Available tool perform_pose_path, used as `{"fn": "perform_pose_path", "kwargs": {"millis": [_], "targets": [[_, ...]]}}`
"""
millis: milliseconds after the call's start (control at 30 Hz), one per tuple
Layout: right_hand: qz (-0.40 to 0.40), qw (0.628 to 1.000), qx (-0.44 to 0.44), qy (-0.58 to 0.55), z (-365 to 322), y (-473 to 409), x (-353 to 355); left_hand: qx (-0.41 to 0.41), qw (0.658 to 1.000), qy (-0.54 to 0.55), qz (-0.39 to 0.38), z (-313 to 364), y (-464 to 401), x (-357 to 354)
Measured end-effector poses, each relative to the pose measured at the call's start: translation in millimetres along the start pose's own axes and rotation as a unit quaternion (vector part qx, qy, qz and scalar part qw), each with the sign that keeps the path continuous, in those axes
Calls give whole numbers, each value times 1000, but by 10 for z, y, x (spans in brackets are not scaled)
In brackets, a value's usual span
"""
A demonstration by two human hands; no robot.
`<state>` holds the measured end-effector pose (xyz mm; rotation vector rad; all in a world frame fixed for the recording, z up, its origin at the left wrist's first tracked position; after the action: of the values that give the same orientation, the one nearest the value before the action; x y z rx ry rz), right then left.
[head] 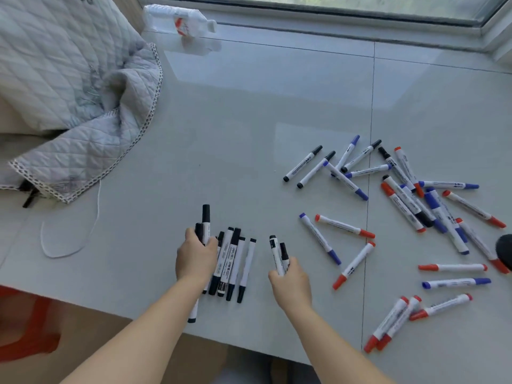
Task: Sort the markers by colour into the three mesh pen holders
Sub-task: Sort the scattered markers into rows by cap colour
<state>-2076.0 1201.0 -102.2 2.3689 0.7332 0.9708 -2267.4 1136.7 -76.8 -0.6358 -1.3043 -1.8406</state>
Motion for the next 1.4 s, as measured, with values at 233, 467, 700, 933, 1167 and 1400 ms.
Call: {"fn": "perform_pose_path", "kwargs": {"millis": [233,467,700,933,1167,1400], "targets": [[51,997,-42,30,-45,83,-314,-38,994,-99,-18,-262,-362,-14],[64,998,-4,26,-34,150,-483,-95,993,-66,17,-305,-351,-181],[102,992,62,49,-45,230,-573,-152,982,-85,69,-358,-374,-209],[91,988,84,96,-84,228,-623,-122,987,-83,59,-430,-446,-193],[65,991,79,90,-89,188,-553,-93,996,-6,6,-331,-392,-119],[82,992,85,40,-54,153,-60,-144,989,-3,36,69,-182,30]]}}
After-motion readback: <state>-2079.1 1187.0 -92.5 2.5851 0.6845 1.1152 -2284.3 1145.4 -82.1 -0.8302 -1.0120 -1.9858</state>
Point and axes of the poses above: each hand's wrist, its own y-axis away from the middle knuckle, its own x-axis out of the back of the hand, z = x × y, the point moved 3 cm from there along -y, towards the middle knuckle, and after that the axes turned 10 degrees about x, right-handed, at the moved point
